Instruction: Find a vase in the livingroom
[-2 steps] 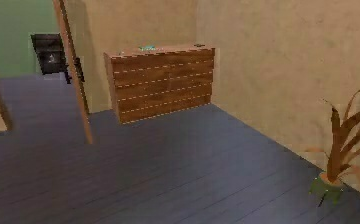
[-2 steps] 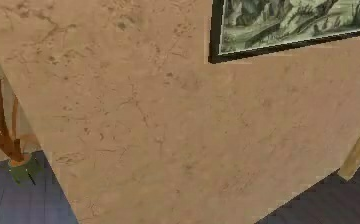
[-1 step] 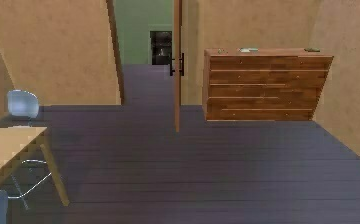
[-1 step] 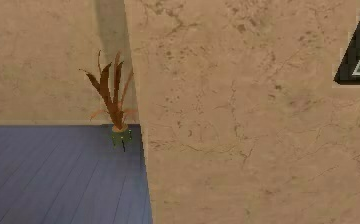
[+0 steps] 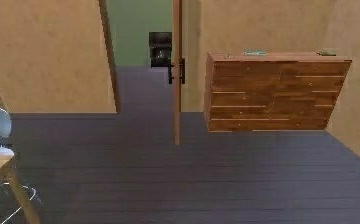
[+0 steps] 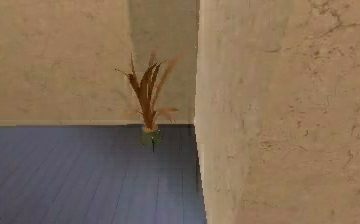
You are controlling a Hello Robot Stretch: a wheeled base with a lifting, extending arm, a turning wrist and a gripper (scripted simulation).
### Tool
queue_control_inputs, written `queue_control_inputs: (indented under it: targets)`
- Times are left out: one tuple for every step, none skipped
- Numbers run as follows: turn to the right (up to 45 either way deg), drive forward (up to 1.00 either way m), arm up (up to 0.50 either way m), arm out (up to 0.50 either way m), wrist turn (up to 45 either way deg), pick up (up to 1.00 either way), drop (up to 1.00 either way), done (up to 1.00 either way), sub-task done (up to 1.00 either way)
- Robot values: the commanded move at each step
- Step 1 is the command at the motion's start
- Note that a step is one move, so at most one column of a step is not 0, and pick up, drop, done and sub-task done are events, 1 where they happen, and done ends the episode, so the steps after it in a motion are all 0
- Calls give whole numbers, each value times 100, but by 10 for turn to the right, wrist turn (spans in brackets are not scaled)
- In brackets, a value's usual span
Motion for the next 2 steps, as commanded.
queue_control_inputs:
  targets:
    - [-120, 0, 0, 0, 0, 0, 0, 0, 0]
    - [0, 100, 0, 0, 0, 0, 0, 0, 0]
